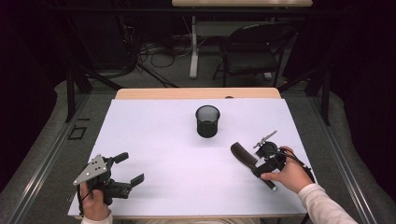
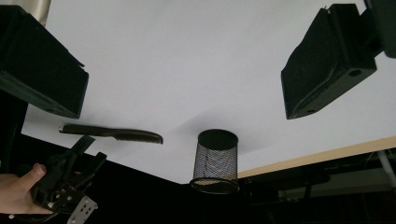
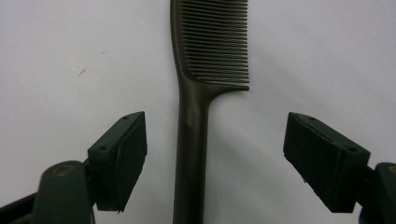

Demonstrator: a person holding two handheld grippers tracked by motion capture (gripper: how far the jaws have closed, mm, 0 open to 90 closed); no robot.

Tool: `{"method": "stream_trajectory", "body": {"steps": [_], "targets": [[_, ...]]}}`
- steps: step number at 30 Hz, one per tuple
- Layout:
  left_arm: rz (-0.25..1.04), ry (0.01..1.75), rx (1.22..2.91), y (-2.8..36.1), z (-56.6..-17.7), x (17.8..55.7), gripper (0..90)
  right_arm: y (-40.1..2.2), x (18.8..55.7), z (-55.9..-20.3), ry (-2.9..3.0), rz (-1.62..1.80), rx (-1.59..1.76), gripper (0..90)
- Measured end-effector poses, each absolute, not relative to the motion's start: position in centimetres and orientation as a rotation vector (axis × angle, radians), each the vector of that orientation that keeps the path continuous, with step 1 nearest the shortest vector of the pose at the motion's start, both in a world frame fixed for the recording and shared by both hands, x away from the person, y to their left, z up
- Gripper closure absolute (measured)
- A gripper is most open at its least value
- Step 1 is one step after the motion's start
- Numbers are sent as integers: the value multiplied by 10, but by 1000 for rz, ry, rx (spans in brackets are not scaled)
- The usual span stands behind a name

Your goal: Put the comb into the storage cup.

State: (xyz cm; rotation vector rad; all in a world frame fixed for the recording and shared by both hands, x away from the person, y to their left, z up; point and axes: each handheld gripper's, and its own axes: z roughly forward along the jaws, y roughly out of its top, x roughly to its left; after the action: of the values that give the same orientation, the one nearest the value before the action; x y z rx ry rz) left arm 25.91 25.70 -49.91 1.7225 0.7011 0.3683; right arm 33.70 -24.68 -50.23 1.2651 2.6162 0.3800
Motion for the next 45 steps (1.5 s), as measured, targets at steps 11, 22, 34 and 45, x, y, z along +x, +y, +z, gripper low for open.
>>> {"method": "stream_trajectory", "body": {"steps": [11,22,34,45], "targets": [[366,700,1723,257,-499,259,10,-241,340,-509,2613,398,1275,293],[364,700,1723,257,-499,259,10,-236,345,-514,2666,281,1273,379],[361,696,1723,256,-500,260,10,-239,343,-517,2703,202,1353,475],[362,697,1728,256,-500,259,11,-240,338,-528,2693,317,1427,598]]}}
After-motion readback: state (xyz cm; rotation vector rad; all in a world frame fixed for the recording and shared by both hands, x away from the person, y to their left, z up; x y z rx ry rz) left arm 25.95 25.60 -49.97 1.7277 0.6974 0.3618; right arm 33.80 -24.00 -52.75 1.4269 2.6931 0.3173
